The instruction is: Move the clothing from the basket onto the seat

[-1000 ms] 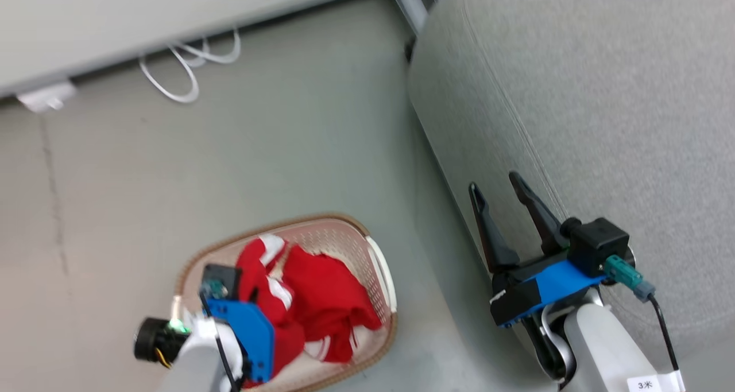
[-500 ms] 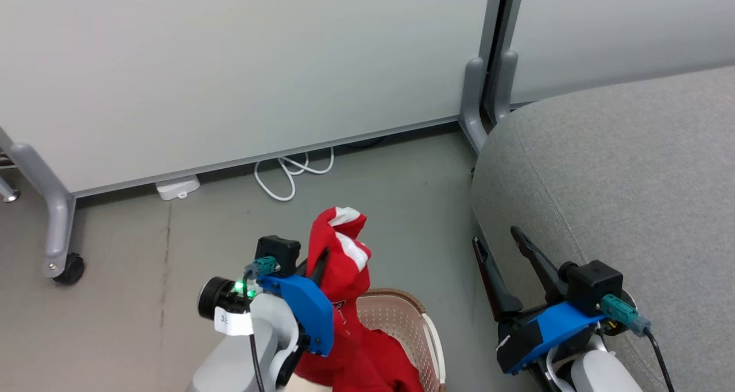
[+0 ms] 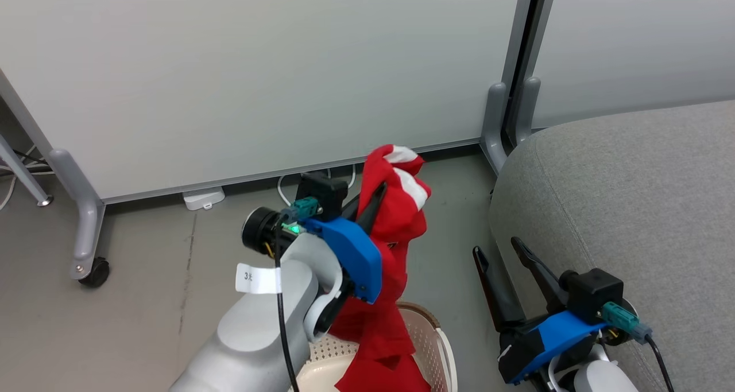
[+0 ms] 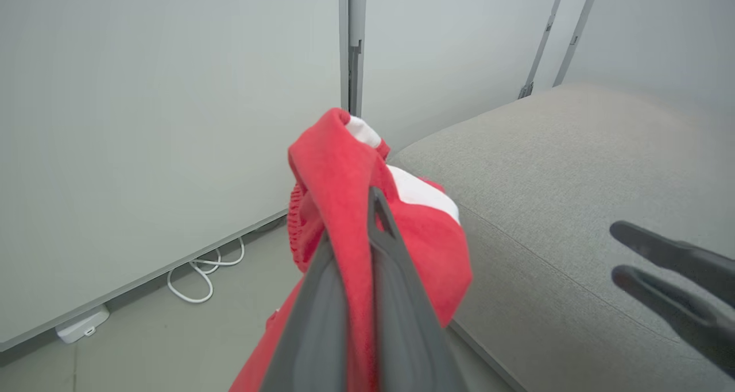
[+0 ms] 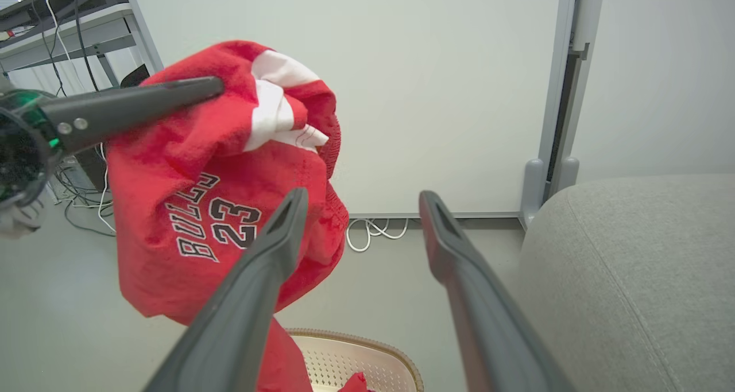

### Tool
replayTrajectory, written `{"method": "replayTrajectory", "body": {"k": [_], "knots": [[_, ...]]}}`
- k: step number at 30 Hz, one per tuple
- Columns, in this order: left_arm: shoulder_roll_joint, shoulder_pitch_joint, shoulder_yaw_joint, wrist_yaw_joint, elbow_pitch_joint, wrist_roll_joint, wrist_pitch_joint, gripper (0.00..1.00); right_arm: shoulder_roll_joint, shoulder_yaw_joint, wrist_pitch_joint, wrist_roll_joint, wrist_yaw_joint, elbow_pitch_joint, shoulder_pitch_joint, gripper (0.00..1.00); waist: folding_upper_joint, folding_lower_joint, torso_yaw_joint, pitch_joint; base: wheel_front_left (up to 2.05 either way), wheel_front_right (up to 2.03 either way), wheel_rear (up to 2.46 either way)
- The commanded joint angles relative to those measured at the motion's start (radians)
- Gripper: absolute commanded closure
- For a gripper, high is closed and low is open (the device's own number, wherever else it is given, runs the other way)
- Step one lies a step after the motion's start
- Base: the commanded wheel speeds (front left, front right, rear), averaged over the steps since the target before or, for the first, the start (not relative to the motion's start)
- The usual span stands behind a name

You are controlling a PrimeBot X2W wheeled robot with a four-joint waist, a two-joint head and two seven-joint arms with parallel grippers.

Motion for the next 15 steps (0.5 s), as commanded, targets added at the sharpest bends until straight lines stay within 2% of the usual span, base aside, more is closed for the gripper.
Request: {"method": "replayTrajectory", "body": {"k": [1, 8, 15], "knots": [[0.0, -0.035, -0.018, 0.008, -0.022, -0.023, 0.004, 1.0, -0.003, 0.003, 0.003, 0.0, 0.0, -0.005, 0.012, 0.0, -0.0001, 0.0001, 0.0, -0.002, 0.0, 0.0, 0.0], [0.0, -0.11, -0.099, 0.041, -0.079, -0.125, 0.015, 1.0, -0.003, 0.02, 0.015, -0.002, 0.0, -0.014, 0.01, 0.0, -0.0001, 0.0001, -0.011, -0.008, 0.0, 0.0, 0.0], [0.0, -0.152, -0.168, 0.076, -0.077, -0.194, -0.004, 1.0, -0.003, 0.029, 0.023, -0.008, 0.0, -0.022, 0.009, 0.0, -0.0001, 0.0001, -0.03, -0.003, 0.0, 0.0, 0.0]]}}
